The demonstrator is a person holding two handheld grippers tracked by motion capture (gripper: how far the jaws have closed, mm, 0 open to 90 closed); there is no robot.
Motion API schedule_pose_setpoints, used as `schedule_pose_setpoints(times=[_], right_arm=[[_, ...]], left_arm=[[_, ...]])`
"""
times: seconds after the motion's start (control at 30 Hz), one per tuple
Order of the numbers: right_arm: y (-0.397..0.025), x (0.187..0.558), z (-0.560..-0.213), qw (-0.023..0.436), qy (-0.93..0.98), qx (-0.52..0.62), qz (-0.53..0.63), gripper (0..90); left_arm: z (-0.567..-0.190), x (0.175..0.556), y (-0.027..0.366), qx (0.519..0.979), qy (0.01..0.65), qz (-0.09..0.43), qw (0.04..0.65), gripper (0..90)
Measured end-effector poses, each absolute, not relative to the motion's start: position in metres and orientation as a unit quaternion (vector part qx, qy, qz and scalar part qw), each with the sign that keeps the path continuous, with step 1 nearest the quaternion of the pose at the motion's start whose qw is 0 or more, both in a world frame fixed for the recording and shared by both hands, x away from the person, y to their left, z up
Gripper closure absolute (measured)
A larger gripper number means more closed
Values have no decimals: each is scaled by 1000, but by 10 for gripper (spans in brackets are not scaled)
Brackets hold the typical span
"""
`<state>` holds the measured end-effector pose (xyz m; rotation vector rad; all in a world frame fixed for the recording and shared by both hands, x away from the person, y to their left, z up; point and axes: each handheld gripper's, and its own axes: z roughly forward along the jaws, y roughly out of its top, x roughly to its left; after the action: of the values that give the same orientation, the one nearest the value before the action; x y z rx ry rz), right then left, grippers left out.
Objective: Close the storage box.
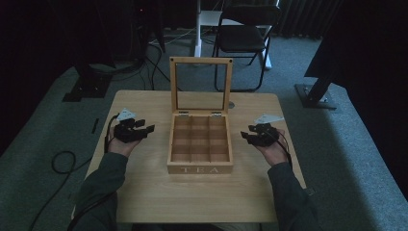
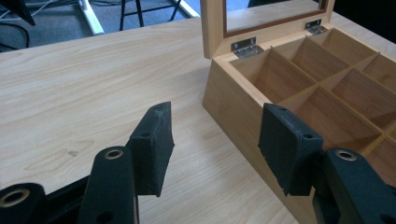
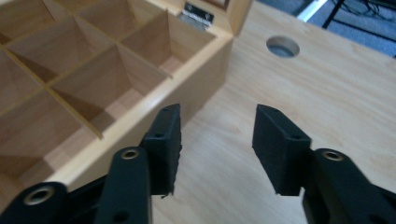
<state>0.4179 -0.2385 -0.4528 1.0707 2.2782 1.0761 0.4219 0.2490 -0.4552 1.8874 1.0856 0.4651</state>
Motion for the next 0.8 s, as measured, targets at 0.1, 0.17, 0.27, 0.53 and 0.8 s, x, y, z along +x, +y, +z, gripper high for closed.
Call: schedule_pose_setpoints(times=[0.1,0.17,0.27,0.53,0.8], right_arm=[[-236,425,-452,200,815,382,387,576],[-235,429,-450,197,810,384,396,600],[-234,435,-448,190,802,389,411,643],[-223,452,-440,198,796,390,419,686],[-207,475,-430,209,792,388,422,671]], left_arm=[[-454,425,246,760,437,192,442,449],[-453,427,244,760,435,193,442,450],[-452,429,242,761,433,193,443,451],[-450,434,238,760,432,198,443,454],[-451,431,233,762,428,196,444,453]])
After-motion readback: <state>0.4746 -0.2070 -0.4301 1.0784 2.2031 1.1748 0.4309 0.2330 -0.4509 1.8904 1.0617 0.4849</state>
